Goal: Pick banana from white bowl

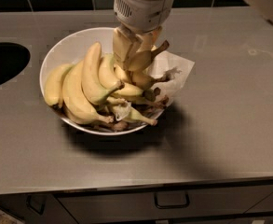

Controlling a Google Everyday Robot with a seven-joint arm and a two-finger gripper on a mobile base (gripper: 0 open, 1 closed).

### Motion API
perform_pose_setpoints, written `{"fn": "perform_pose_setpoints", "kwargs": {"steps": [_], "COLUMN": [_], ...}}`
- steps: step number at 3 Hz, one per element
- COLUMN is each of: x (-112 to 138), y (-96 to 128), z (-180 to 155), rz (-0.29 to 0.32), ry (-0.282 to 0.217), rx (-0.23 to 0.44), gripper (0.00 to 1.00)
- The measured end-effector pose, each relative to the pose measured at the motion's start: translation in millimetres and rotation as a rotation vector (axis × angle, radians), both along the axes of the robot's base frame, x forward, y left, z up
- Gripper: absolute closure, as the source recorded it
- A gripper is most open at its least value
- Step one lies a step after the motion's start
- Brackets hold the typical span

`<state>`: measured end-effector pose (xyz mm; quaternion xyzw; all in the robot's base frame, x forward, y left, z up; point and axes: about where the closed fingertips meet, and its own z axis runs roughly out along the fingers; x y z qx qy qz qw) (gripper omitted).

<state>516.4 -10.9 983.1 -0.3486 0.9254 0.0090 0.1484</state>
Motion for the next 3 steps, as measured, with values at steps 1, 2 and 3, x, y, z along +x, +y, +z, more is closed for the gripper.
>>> {"fn": "perform_pose_setpoints", "kwargs": {"steps": [1,2,3], "x": [-14,-26,-40], "y": [3,5,6], "z": [33,57,81], "rz": [0.050,0.083,0.119], "ry": [-0.070,-0.125,-0.187], "rx": [0.034,0.055,0.087], "gripper": [1.00,1.00,1.00]}}
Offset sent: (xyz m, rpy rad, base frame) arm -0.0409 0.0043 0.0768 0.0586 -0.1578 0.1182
